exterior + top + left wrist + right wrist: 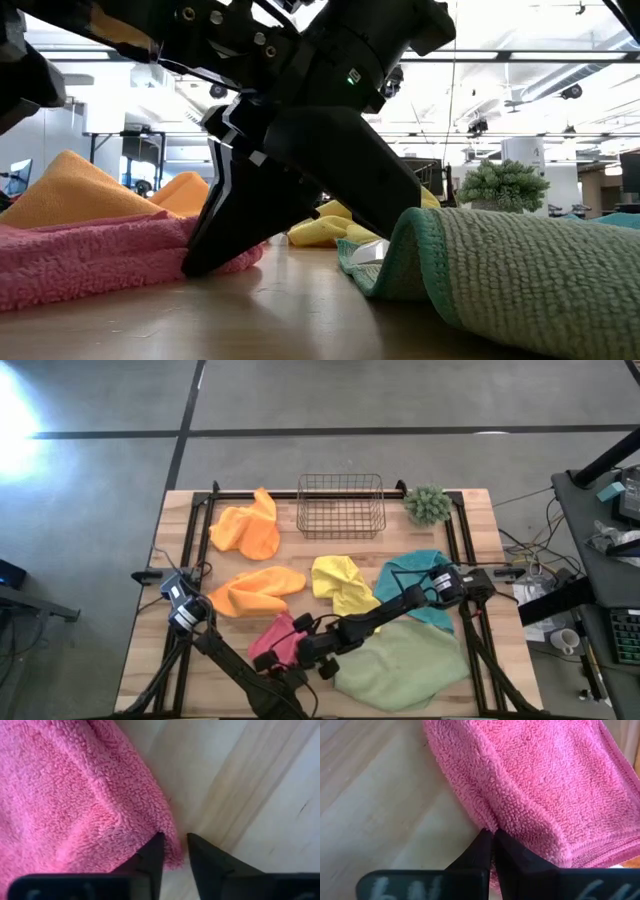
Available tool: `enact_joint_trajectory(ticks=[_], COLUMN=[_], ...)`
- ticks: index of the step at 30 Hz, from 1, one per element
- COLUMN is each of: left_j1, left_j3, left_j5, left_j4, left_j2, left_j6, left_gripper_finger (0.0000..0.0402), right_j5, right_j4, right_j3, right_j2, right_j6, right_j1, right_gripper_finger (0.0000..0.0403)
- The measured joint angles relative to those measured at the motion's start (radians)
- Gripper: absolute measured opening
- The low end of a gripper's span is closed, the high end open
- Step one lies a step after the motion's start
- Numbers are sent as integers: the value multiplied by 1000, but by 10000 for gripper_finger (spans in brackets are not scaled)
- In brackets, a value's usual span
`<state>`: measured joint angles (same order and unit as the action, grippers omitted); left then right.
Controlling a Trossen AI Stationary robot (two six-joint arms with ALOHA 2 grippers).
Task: Fold microfiber towels
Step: Put the folded pink microfiber cloth into the gold wire basket
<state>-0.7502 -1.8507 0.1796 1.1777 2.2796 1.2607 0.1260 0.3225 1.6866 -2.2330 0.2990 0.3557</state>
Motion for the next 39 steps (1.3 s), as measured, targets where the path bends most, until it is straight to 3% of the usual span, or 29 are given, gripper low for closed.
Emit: enact_joint_trajectory(ticks=[5, 9, 13, 21, 30, 39], left_j1=[4, 9, 10, 10, 12, 12], left_j3=[11, 21, 22, 26, -4, -23], left_j5=[-3, 0, 15, 110, 131, 143], left_j4=[2, 5, 5, 23, 7, 16], left_j2=[-4, -1, 2, 7, 4, -92], left_j6=[72, 111, 114, 86, 11, -41], left_gripper_finger=[139, 149, 124, 8, 1, 0], right_j5=[-4, -2, -2, -20, -63, -62], right_j4=[15, 30, 51, 100, 199, 271], right_j3=[7, 10, 10, 8, 5, 3], right_j2=[0, 0, 0, 16, 59, 141], right_j6=[-20, -19, -20, -68, -113, -161], right_j1=[2, 16, 26, 34, 52, 83], right_gripper_finger=[9, 9, 9, 8, 8, 8])
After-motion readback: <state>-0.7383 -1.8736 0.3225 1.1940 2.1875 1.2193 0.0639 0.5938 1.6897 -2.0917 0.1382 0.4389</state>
